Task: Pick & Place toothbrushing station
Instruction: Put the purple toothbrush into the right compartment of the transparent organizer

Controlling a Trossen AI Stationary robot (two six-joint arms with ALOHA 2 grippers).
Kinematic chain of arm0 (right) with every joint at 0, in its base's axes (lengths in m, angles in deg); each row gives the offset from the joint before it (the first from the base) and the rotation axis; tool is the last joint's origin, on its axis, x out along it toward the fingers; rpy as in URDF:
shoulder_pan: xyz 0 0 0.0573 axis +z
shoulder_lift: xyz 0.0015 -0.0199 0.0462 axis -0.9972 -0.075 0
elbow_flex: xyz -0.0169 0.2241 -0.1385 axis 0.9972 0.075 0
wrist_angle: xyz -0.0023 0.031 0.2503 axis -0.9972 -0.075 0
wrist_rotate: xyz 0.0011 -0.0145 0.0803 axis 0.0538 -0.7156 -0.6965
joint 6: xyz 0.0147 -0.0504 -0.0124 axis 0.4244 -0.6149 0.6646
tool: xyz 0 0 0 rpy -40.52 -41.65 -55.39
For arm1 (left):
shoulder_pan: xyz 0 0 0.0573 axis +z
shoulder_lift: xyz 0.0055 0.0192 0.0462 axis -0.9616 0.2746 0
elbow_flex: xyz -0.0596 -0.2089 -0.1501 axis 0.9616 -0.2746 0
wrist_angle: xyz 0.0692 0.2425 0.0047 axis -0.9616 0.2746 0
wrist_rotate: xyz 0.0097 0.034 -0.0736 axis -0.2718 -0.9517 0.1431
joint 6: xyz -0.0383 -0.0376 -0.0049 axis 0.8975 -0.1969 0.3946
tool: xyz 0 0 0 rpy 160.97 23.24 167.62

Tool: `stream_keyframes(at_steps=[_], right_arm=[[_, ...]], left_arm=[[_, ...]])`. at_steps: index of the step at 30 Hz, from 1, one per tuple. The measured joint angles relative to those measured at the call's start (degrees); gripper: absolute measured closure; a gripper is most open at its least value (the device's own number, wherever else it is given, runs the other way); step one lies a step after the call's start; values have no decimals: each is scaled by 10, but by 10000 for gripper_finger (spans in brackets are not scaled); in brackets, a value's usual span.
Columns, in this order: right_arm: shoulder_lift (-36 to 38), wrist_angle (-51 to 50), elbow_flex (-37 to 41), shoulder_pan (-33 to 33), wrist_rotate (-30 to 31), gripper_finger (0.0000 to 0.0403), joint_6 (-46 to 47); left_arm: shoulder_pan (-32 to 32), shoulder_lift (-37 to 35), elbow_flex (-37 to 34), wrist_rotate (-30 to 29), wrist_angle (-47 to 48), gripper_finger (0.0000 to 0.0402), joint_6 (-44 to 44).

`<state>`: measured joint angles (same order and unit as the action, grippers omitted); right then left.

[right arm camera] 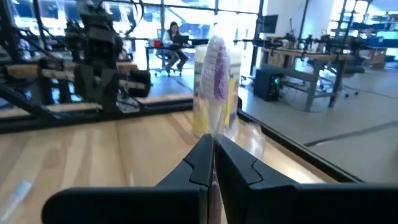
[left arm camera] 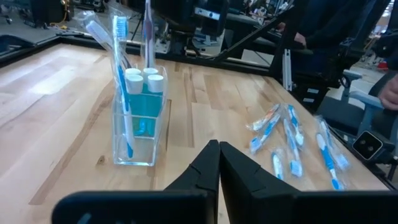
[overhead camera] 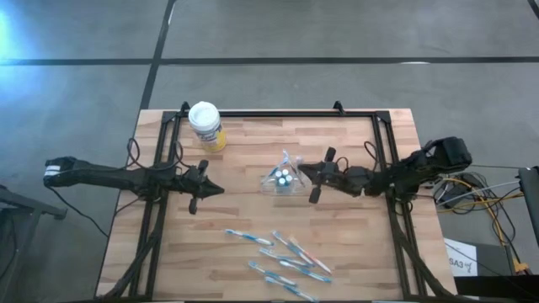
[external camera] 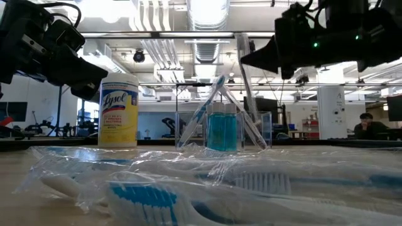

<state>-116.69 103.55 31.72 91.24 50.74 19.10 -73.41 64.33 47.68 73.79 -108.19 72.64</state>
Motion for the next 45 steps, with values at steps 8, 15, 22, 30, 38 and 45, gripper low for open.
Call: stream_keyframes(at_steps=[8,15,22,30,38,45], right_arm=[[-68,18,-18,0,2,391,16],[-113,19,-26,0,19,391,42],[-130,-2,-24,0,20,390,81],[-122,-34,-23,2,-4,390,150],[-102,-50,-22,2,-19,358,165],[-92,-58,-22,2,-18,285,166]], left_arm=[[0,2,0,0,1,392,4],[0,3,0,1,12,383,4],[0,2,0,1,7,392,8],[0,2,0,1,7,385,28],[0,2,0,1,6,379,21],[0,2,0,1,6,383,30]])
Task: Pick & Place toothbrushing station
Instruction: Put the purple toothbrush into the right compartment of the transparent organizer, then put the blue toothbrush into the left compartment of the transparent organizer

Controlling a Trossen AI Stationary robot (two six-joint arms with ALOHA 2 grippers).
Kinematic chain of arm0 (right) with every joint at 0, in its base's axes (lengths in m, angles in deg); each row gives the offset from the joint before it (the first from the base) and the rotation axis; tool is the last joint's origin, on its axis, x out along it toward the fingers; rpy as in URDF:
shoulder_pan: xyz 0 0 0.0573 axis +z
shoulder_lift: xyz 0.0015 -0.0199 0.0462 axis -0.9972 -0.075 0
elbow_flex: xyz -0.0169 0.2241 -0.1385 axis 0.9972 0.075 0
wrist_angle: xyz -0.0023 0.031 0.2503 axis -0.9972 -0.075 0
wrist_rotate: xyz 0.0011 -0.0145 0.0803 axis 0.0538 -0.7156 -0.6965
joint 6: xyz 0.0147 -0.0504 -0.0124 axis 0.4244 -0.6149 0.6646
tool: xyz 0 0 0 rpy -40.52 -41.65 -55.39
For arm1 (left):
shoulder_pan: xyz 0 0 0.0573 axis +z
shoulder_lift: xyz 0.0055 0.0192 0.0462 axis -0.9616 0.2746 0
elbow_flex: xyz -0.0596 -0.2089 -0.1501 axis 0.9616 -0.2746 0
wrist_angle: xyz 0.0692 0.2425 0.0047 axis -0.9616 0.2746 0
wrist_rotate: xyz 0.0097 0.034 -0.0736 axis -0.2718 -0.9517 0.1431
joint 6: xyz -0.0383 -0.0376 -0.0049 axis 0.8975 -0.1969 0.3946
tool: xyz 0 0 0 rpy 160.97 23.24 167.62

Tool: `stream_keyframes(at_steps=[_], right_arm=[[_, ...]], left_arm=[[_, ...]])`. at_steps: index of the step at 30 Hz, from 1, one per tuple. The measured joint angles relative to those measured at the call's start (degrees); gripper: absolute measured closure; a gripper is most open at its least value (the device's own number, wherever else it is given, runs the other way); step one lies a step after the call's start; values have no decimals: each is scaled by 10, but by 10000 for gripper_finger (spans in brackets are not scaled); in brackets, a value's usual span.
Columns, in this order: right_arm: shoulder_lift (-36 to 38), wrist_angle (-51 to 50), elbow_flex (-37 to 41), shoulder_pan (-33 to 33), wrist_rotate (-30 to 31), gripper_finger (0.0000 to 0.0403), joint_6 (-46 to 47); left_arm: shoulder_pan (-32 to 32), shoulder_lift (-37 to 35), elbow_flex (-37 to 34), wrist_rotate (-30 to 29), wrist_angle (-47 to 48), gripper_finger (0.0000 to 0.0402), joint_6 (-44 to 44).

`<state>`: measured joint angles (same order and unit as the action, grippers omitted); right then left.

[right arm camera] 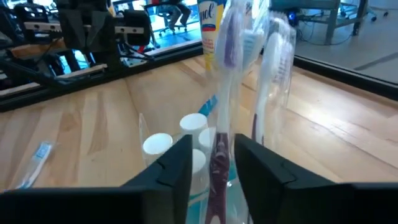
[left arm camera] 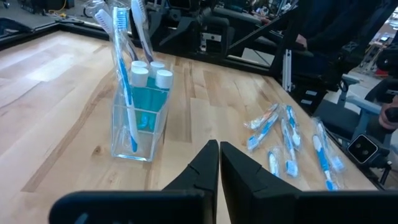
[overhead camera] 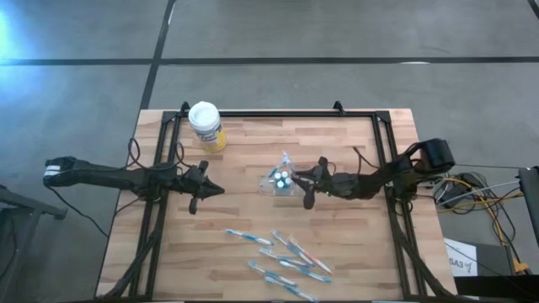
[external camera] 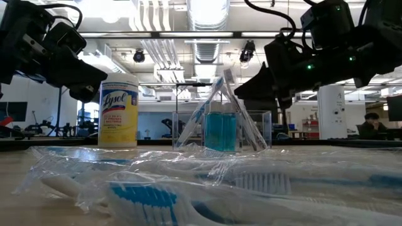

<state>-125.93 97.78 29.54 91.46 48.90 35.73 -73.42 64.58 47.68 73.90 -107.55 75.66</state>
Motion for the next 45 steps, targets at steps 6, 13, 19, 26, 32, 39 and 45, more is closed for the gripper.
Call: stream_keyframes(at_steps=[6,13,19,26,32,39,45], right_arm=[[32,-6,0,0,0,249,-3],[100,-71,0,0,1,224,-6],[176,-138,0,17,2,218,-6],[238,-238,-24,70,3,219,0],[234,-283,-42,114,19,236,-25],[192,-266,-32,155,20,306,-49],[130,-268,-44,165,17,373,-15]], left_arm=[[0,0,0,0,0,383,2],[0,0,0,0,0,383,1],[0,0,0,0,1,383,1],[0,0,0,-1,2,383,10],[-1,18,23,-68,108,394,59],[-13,43,24,-57,74,393,2],[-19,48,26,-55,59,397,-4]])
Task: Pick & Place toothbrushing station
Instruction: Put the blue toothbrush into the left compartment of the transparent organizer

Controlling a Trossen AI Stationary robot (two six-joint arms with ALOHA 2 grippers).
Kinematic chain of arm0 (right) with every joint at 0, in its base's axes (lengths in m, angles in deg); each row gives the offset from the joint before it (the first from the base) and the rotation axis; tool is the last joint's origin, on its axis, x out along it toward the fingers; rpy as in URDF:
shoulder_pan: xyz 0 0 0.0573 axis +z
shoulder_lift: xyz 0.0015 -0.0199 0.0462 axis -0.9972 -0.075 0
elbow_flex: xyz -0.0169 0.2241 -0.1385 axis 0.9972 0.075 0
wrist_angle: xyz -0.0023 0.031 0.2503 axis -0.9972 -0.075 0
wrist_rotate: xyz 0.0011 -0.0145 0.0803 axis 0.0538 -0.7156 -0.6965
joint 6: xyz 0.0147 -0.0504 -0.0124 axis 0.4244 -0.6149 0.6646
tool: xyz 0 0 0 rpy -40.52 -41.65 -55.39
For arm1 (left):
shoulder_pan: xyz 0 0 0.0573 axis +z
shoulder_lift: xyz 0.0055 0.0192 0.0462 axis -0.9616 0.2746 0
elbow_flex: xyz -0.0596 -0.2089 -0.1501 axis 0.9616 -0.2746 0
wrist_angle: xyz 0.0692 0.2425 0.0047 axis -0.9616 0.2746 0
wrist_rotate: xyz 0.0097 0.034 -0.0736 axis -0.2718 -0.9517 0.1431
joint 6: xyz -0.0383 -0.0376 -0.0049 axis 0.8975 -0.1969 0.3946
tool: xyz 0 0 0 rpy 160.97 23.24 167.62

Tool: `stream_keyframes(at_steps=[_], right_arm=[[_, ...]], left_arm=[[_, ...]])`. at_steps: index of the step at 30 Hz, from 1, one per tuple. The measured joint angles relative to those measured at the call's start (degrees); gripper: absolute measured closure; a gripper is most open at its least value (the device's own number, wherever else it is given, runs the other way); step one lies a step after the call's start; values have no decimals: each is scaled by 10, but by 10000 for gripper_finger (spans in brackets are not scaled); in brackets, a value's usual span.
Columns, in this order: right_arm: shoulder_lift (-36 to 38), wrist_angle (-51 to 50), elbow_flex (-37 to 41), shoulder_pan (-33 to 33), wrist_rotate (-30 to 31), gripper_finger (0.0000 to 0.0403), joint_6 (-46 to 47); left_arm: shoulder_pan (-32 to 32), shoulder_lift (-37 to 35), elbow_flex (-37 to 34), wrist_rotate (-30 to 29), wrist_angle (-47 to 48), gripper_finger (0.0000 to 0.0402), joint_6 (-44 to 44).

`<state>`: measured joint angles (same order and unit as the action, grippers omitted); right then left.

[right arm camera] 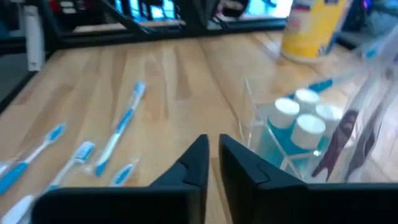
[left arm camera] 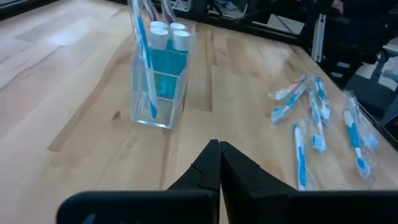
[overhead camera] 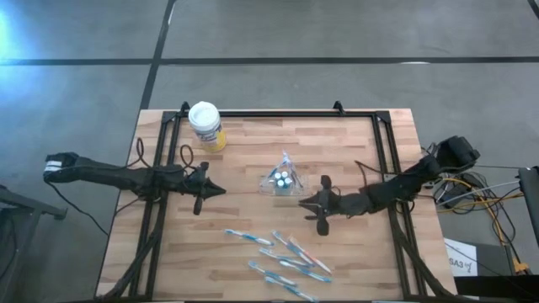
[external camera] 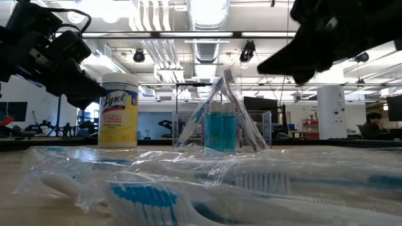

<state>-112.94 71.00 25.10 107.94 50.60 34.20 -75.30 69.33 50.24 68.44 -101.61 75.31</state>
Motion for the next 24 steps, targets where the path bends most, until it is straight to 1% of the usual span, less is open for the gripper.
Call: stream_keyframes(at_steps=[2,5,7,10,18,22,24], right_arm=[[-17,-7,-8,0,0,388,15],[-38,-25,-27,0,-6,392,26],[-49,-58,-51,0,-8,391,38],[-65,-136,-104,-3,-29,390,55],[-140,-348,-318,-17,-44,390,57],[-197,-426,-432,-32,-102,388,38],[-232,-433,-481,-39,-147,377,5]], left_arm=[[0,-1,0,0,1,393,0],[0,-1,0,-5,1,388,1],[0,-1,0,-7,0,385,1],[0,-1,-1,-16,0,384,1],[0,-1,-3,-19,1,390,2],[0,-1,-3,-19,1,388,2],[0,-1,-3,-19,2,385,2]])
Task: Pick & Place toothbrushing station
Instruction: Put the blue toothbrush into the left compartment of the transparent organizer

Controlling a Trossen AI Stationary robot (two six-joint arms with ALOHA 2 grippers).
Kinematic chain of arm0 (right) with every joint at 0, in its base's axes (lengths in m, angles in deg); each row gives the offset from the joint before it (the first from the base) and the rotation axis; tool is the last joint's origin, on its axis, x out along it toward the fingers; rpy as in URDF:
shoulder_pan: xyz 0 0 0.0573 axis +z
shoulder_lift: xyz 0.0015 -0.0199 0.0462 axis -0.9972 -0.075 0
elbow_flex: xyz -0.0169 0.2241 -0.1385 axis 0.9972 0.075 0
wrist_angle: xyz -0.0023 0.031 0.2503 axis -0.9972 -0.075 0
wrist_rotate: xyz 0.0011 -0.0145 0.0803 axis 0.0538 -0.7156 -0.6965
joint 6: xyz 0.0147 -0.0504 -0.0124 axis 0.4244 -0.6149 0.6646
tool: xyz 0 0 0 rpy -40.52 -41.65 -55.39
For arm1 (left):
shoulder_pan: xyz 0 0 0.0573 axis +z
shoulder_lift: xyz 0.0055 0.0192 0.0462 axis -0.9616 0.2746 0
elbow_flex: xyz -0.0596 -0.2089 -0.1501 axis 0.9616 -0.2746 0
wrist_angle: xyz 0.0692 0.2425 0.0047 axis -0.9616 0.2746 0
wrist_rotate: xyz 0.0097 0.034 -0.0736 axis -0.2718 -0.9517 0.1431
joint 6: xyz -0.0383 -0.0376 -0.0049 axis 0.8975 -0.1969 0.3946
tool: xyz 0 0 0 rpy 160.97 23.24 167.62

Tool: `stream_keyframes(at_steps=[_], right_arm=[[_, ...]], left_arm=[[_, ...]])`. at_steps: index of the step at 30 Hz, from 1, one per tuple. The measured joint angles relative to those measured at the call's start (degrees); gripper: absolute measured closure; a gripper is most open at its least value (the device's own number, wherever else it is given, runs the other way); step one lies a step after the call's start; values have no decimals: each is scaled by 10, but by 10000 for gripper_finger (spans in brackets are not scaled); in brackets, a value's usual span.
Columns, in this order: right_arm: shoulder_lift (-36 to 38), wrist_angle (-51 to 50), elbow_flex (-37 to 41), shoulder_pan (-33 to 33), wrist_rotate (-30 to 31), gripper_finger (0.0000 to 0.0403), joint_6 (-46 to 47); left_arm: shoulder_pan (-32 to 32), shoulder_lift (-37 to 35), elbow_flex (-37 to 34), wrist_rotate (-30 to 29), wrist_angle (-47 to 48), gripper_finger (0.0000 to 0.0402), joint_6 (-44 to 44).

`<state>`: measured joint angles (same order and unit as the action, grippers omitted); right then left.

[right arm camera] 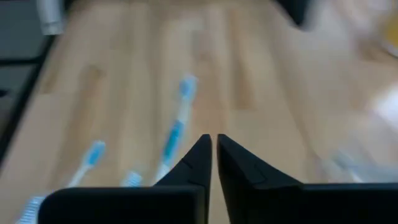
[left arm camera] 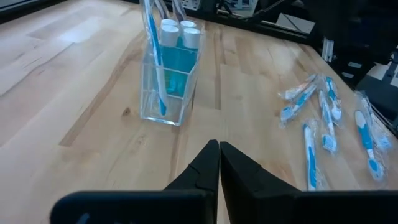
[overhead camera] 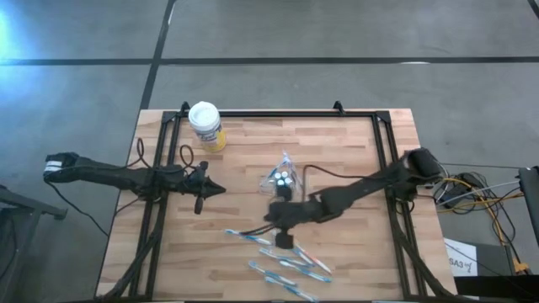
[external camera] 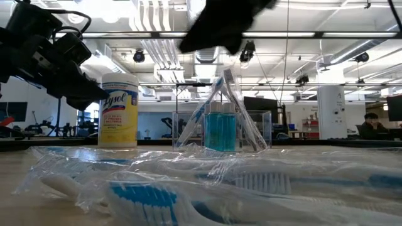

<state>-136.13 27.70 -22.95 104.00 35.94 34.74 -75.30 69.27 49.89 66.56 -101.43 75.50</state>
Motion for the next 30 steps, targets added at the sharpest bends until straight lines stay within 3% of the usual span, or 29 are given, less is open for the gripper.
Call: stream_keyframes(at_steps=[4,7,15,23,30], right_arm=[[-71,-3,-91,-13,-101,331,-52],[-121,-39,-158,-23,-112,290,-44],[-263,-252,-325,-48,-154,212,8],[-353,-325,-448,-52,-165,182,6],[-375,-333,-467,-51,-185,179,12]], left_arm=[[0,0,0,0,1,380,0],[0,0,0,0,3,378,0],[0,0,0,1,15,376,-2],[-1,0,0,1,20,377,-2],[-1,1,0,2,24,378,-3]])
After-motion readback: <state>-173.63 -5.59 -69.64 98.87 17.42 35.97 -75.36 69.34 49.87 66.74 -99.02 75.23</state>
